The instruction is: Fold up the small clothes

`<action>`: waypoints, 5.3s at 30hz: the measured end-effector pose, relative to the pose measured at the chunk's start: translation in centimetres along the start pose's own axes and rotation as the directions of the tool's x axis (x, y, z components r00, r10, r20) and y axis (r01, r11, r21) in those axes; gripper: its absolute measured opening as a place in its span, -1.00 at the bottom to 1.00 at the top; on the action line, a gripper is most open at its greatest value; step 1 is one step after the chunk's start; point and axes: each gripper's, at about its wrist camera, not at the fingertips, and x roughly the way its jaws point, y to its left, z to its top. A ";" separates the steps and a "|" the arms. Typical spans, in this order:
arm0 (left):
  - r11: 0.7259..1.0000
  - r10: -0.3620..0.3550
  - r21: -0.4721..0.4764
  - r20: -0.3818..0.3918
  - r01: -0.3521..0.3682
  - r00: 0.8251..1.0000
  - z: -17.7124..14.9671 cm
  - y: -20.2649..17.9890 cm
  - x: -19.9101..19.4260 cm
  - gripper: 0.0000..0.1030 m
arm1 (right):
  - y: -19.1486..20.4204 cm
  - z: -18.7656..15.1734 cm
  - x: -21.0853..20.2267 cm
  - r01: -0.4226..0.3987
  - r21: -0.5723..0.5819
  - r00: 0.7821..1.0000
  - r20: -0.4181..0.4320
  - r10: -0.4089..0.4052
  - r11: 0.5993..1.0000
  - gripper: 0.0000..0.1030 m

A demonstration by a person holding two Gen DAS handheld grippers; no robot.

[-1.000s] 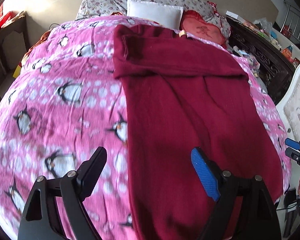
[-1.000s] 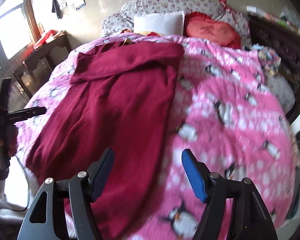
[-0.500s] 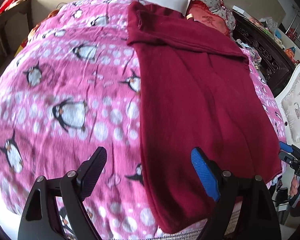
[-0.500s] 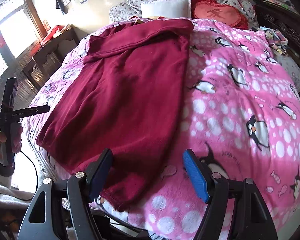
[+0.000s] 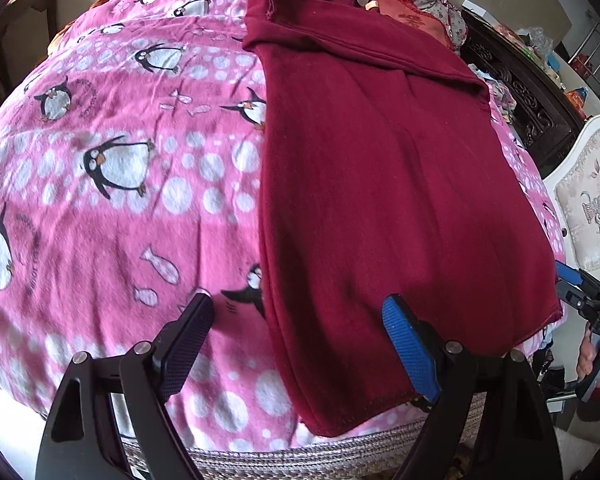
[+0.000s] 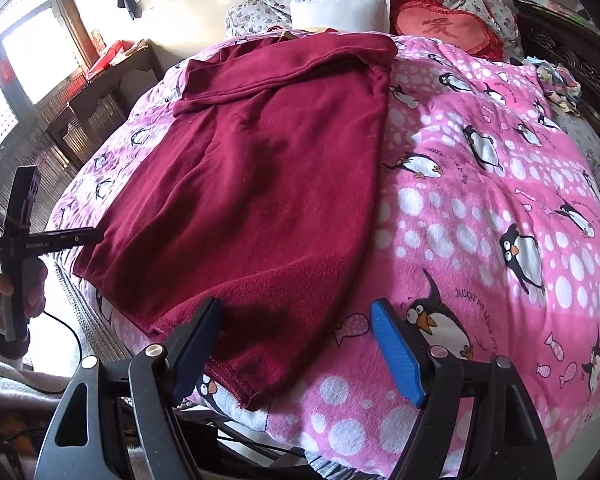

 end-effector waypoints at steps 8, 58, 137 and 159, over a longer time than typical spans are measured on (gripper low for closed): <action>1.000 0.004 0.021 -0.003 -0.004 1.000 -0.4 -1.5 0.9 0.88 | 0.3 -0.6 0.1 -0.056 0.007 0.998 -0.004 0.056 0.998 0.64; 0.995 -0.061 -0.065 0.219 0.077 0.974 28.2 1.8 -0.1 -0.86 | -5.1 26.7 2.9 -0.230 0.111 0.905 0.391 0.170 0.967 -0.81; 0.989 0.053 -0.144 0.150 -0.031 0.987 21.0 4.9 7.0 0.67 | -1.4 27.1 9.5 0.025 0.072 0.968 0.248 -0.042 0.997 0.41; 0.971 -0.080 -0.204 0.227 0.128 0.970 18.7 6.5 8.2 1.00 | 16.6 38.6 26.1 -0.072 -0.153 0.992 0.092 0.087 0.986 0.09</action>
